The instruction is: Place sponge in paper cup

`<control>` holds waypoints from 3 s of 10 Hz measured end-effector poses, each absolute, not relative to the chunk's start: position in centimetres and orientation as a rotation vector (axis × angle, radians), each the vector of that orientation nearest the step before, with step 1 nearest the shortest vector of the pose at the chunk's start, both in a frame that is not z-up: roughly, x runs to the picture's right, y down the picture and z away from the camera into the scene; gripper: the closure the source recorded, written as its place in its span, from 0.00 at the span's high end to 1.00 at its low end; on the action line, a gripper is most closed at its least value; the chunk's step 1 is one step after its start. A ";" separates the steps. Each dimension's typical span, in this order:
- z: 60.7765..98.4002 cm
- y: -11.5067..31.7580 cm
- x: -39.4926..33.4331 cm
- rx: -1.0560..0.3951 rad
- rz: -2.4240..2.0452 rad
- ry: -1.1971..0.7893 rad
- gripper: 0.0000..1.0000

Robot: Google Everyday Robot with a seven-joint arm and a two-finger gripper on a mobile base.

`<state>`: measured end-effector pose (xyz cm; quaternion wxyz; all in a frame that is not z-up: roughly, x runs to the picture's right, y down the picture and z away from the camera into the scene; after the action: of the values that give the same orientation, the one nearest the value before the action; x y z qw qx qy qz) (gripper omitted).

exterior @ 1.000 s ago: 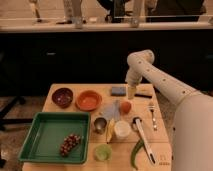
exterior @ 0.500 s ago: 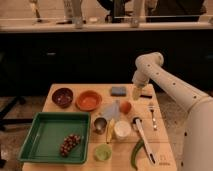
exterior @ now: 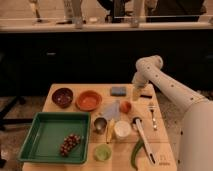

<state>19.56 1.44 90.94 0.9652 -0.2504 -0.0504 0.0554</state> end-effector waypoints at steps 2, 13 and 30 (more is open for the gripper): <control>92.3 1.4 19.1 -0.511 0.107 -0.107 0.80; 98.4 2.3 17.2 -0.586 0.068 -0.137 0.80; 101.5 3.2 13.6 -0.650 -0.021 -0.208 0.79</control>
<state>13.57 3.25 101.47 0.9422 -0.3189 -0.1019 -0.0105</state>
